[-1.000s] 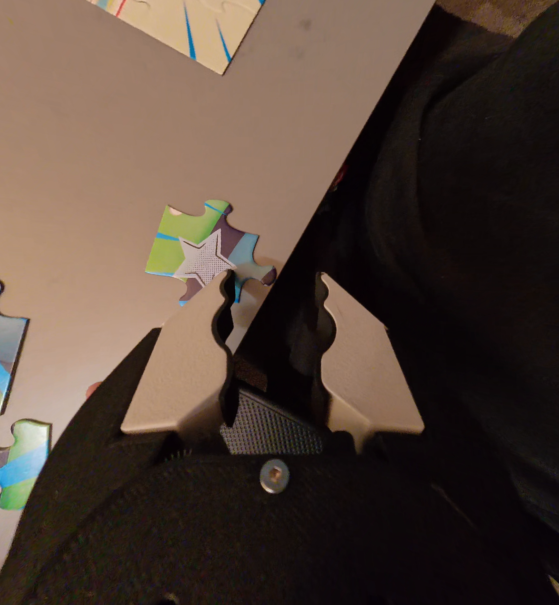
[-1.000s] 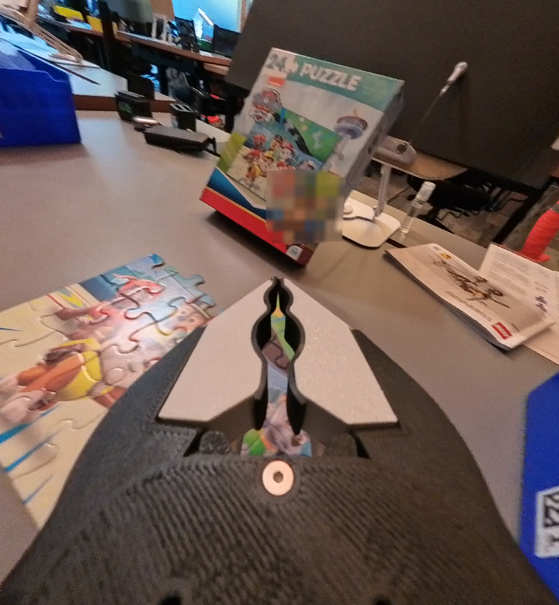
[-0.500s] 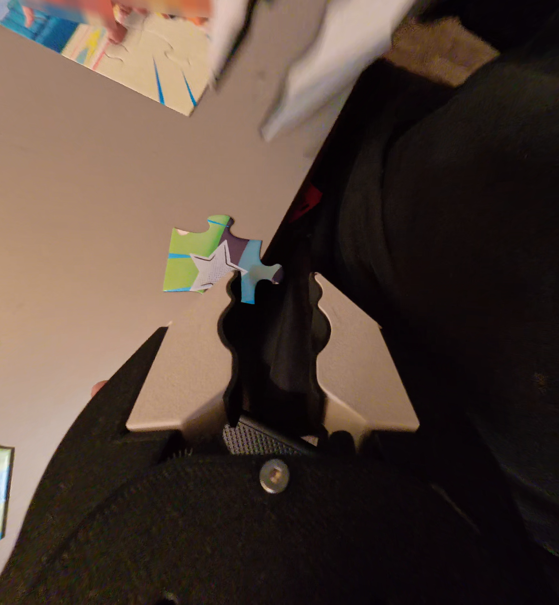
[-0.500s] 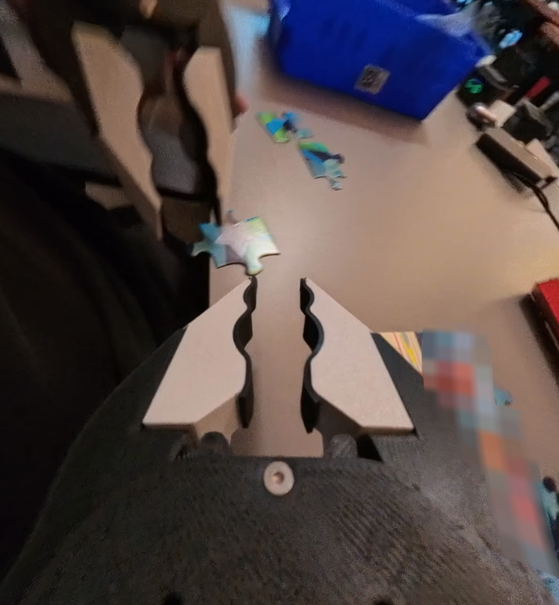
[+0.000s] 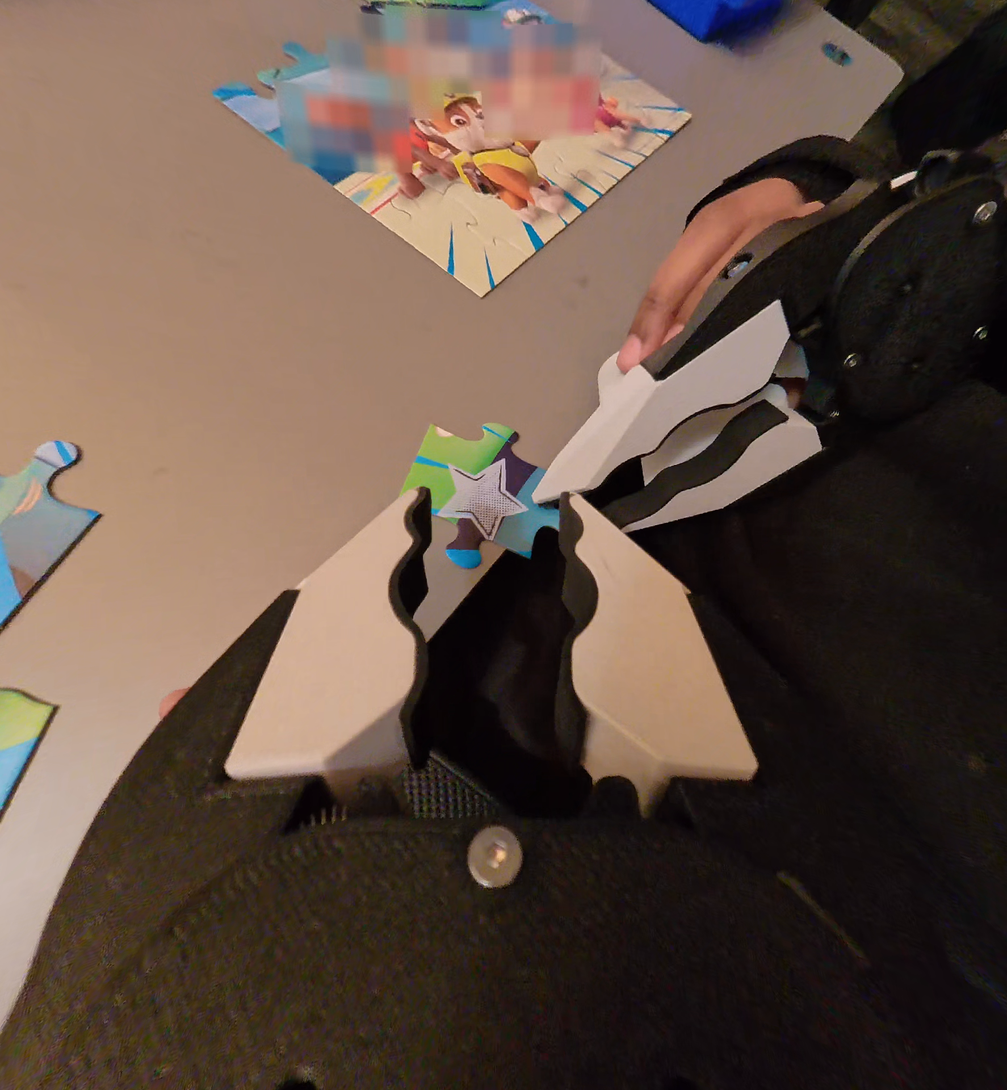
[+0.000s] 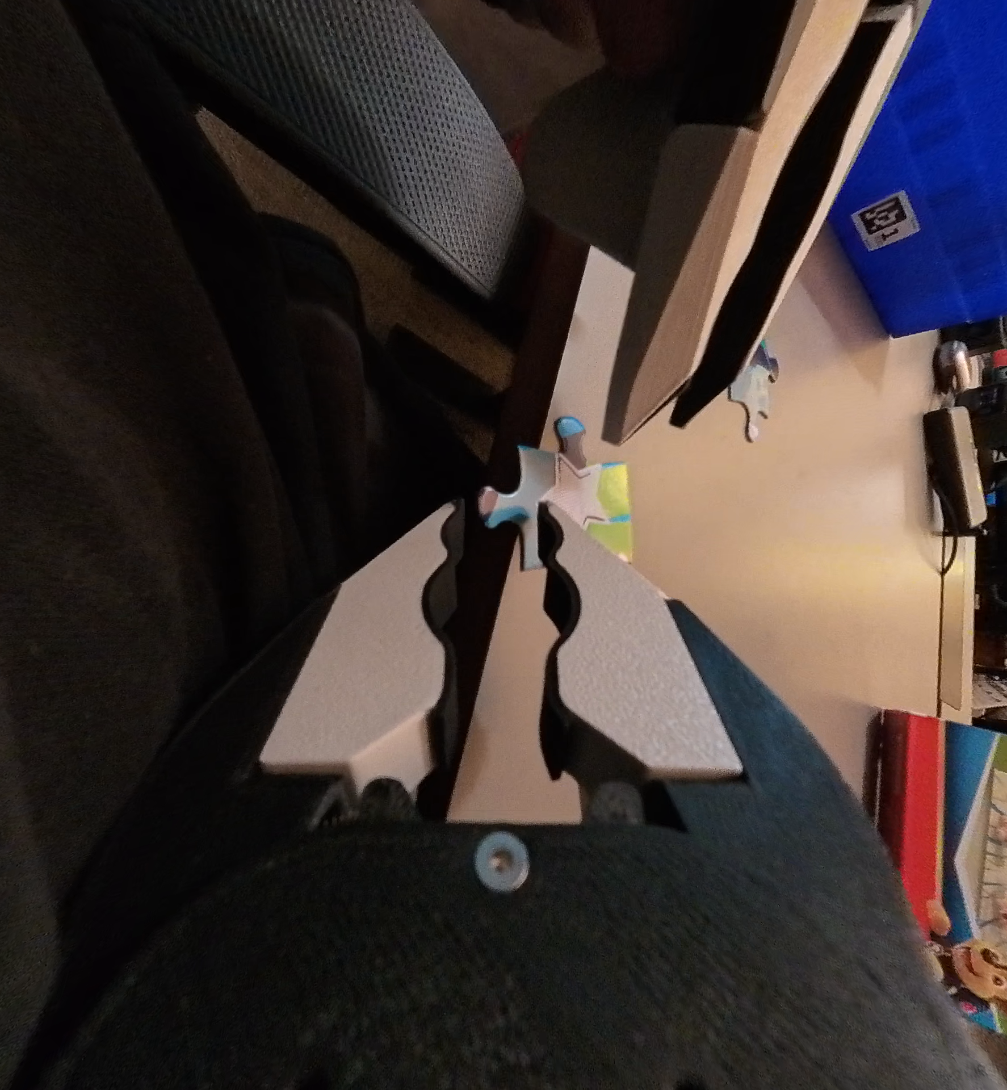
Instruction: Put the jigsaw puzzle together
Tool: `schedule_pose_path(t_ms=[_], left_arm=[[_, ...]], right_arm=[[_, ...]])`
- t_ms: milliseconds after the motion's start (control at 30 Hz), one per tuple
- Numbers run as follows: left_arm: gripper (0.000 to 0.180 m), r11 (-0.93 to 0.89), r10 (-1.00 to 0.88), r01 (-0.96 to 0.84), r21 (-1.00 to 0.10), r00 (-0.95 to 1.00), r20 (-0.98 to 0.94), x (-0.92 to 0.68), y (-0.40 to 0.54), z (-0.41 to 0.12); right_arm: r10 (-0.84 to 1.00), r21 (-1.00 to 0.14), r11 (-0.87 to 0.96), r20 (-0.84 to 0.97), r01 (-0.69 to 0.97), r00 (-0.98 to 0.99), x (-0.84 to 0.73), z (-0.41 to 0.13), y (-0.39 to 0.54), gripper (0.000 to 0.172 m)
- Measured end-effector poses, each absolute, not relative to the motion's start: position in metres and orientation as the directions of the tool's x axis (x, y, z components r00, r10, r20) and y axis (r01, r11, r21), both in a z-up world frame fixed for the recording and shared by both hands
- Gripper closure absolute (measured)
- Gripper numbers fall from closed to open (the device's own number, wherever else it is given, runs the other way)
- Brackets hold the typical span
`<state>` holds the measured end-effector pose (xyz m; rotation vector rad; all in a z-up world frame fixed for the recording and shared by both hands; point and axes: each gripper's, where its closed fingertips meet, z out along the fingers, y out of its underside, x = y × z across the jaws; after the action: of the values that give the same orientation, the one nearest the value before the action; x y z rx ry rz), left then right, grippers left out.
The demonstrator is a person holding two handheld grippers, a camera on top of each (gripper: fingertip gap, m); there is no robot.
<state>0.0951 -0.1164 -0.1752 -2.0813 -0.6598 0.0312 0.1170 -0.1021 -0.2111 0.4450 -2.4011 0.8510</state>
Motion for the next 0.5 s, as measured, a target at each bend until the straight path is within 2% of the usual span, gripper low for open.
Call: schedule_pose_path(t_ms=[300,500], left_arm=[[0.138,-0.392,0.464,0.431,-0.813,0.856,0.230,0.096,-0.121,-0.169],[0.140,-0.306,0.460,0.387,-0.870,0.860,0.221,0.089,-0.116,-0.142]], right_arm=[[-0.106,-0.461,0.752,0.622,-0.472,-0.776,0.112,-0.207,-0.106,0.162],[0.033,-0.531,0.696,0.696,-0.483,-0.717,0.095,-0.169,-0.099,0.171]])
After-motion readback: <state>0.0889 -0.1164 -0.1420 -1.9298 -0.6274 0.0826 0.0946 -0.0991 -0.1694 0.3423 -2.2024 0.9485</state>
